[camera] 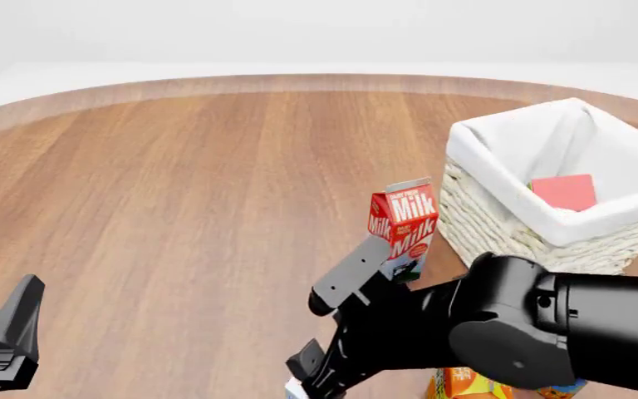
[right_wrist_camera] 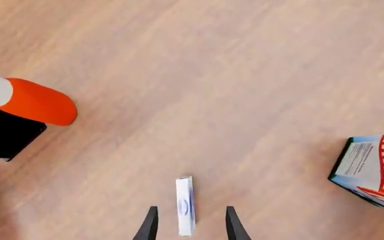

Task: Pick up the cream cheese box and the butter, and put them in the basket.

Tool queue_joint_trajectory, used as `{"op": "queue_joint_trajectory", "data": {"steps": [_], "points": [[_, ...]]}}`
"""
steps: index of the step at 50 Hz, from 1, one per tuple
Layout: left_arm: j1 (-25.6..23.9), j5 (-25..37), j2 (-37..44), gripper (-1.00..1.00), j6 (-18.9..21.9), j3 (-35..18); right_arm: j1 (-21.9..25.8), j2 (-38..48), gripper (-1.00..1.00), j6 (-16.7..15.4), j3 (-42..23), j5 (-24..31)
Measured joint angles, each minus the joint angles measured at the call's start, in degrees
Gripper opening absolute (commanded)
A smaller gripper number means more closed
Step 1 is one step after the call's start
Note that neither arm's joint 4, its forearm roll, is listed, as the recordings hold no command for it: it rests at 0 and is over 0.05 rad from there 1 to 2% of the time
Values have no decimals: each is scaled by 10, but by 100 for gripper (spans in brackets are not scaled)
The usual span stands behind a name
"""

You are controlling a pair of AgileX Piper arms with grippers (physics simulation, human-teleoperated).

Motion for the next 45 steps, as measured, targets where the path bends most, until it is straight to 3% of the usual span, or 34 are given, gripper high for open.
{"op": "queue_joint_trajectory", "data": {"steps": [45], "points": [[0,0,0,100,0,0,40,127,100,69,60,-111]]}}
